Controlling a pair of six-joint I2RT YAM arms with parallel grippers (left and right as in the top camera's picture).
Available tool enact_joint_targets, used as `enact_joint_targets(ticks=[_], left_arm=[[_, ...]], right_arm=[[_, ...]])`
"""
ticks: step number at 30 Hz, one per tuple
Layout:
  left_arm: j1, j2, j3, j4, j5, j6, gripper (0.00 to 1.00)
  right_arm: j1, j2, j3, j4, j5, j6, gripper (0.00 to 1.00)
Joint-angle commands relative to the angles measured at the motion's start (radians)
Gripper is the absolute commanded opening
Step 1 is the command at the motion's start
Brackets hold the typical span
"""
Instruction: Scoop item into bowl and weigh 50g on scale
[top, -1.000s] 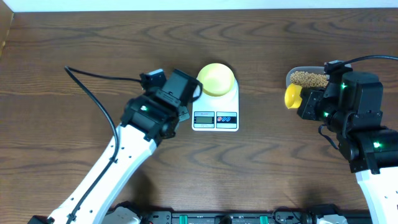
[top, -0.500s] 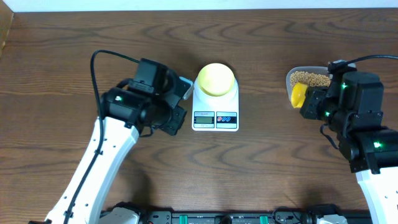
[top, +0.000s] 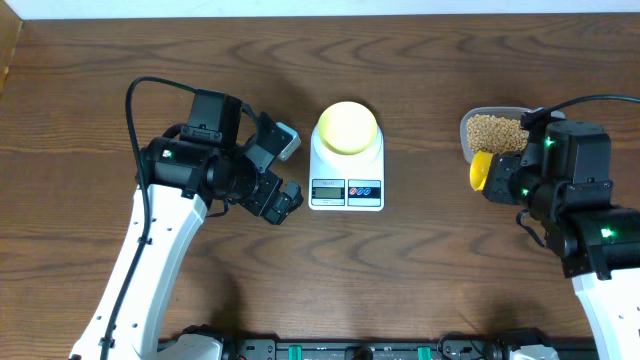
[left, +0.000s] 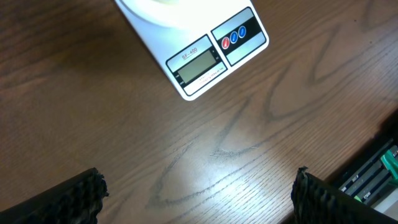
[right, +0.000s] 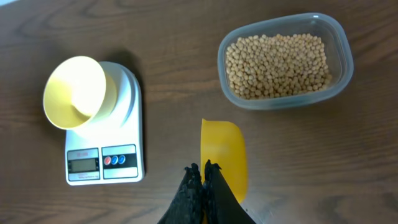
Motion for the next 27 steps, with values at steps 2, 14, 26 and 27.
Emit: enact_joint_targets(ticks=[2,14,26,27], left_arm=[[0.004,0.000,-0.006,-0.002,0.021,0.022,0.98],[0.004,0.000,-0.006,-0.002,0.020,0.022,0.98],[0.004,0.000,-0.006,-0.002,0.020,0.022,0.98],[0.004,0.000,-0.006,-0.002,0.020,0.022,0.98]], right_arm=[[-0.007,0.002,0.016,-0.018,0.007,-0.020,0.01],[-0.007,0.001,0.016,-0.075,0.006,0.002,0.01],[-0.007,0.001,0.016,-0.090,0.008,0.171,0.01],[-0.007,0.001,0.016,-0.090,0.008,0.180,0.01]])
